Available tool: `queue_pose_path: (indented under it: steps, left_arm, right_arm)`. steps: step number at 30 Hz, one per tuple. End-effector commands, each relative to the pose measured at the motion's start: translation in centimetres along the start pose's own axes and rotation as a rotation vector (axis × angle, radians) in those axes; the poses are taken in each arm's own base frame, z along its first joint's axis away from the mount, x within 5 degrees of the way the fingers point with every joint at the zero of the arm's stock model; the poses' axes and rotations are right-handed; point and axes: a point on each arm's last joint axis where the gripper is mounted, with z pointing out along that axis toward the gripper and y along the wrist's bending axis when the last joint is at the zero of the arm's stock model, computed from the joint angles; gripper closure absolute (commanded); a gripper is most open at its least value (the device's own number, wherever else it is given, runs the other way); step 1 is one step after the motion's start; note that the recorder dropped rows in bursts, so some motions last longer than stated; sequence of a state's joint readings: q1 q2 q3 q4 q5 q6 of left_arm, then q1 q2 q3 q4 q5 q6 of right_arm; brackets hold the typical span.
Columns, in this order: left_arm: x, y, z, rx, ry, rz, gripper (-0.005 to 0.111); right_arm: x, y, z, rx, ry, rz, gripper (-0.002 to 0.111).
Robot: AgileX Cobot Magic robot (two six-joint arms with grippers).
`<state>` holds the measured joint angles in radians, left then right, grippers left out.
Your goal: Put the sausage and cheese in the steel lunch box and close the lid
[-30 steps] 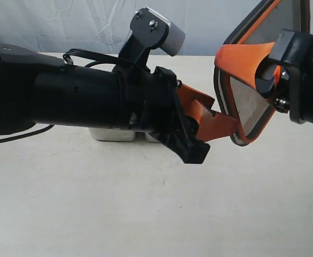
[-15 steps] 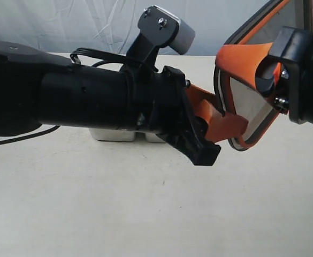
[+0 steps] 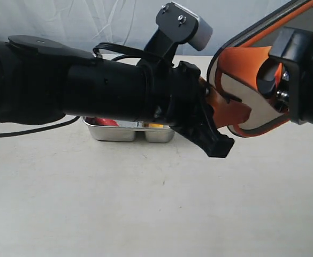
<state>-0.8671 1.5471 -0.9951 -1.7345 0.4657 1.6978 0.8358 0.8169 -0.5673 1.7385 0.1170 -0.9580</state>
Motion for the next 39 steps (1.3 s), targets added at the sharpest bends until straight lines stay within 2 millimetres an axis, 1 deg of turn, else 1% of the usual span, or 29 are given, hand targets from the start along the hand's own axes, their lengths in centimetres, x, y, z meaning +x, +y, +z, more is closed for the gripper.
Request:
queue_pose_path:
  steps: [1, 4, 11, 12, 14, 18, 19, 20, 23, 26, 29, 31, 33, 36, 39]
  left_arm:
    - [0.2, 0.4, 0.3, -0.039, 0.019, 0.028, 0.107]
    - [0.5, 1.1, 0.2, -0.107, 0.056, 0.095, 0.107]
    - [0.7, 2.6, -0.1, -0.279, 0.100, 0.182, 0.107]
    - [0.7, 2.8, -0.2, -0.301, 0.104, 0.193, 0.107]
    - [0.7, 3.2, -0.3, -0.338, 0.111, 0.212, 0.107]
    - [0.7, 3.6, -0.5, -0.391, 0.125, 0.259, 0.107]
    - [0.7, 3.8, -0.5, -0.407, 0.128, 0.270, 0.107]
    - [0.7, 3.9, -0.6, -0.425, 0.131, 0.283, 0.107]
    - [0.5, 4.7, -1.0, -0.519, 0.146, 0.363, 0.107]
    - [0.2, 5.5, -1.5, -0.629, 0.156, 0.453, 0.107]
    - [0.3, 6.4, -2.3, -0.750, 0.199, 0.579, 0.107]
    - [0.9, 6.9, -2.7, -0.809, 0.267, 0.675, 0.107]
    - [1.7, 7.3, -3.4, -0.872, 0.347, 0.748, 0.107]
    - [3.3, 7.6, -4.6, -0.932, 0.457, 0.837, 0.107]
    - [5.0, 7.4, -5.8, -0.950, 0.512, 0.885, 0.107]
  right_arm:
    - [0.3, 0.9, -0.1, -0.083, 0.046, 0.014, 0.109]
    - [0.3, 0.9, -0.1, -0.083, 0.050, -0.009, 0.109]
    - [0.8, 0.6, -0.1, -0.077, 0.076, -0.077, 0.108]
    - [1.0, 0.5, -0.1, -0.072, 0.081, -0.075, 0.104]
    - [1.3, 0.1, -0.1, -0.063, 0.088, -0.063, 0.093]
    - [1.6, -0.2, -0.1, -0.056, 0.099, -0.059, 0.057]
    - [1.6, -0.1, -0.1, -0.060, 0.102, -0.056, 0.051]
    - [1.7, -0.1, -0.1, -0.067, 0.107, -0.054, 0.048]
    - [2.0, 0.3, -0.2, -0.108, 0.143, -0.066, 0.049]
    - [2.2, 0.1, -0.2, -0.101, 0.164, -0.167, 0.053]
    - [1.9, -1.0, -0.1, 0.004, 0.114, -0.241, 0.054]
    - [1.5, -1.9, 0.0, 0.087, 0.050, -0.198, 0.054]
    - [1.2, -2.7, -0.1, 0.153, -0.008, -0.191, 0.055]
    - [0.5, -3.4, -0.2, 0.229, -0.083, -0.183, 0.064]
    - [0.1, -4.2, 0.0, 0.303, -0.126, -0.188, 0.079]
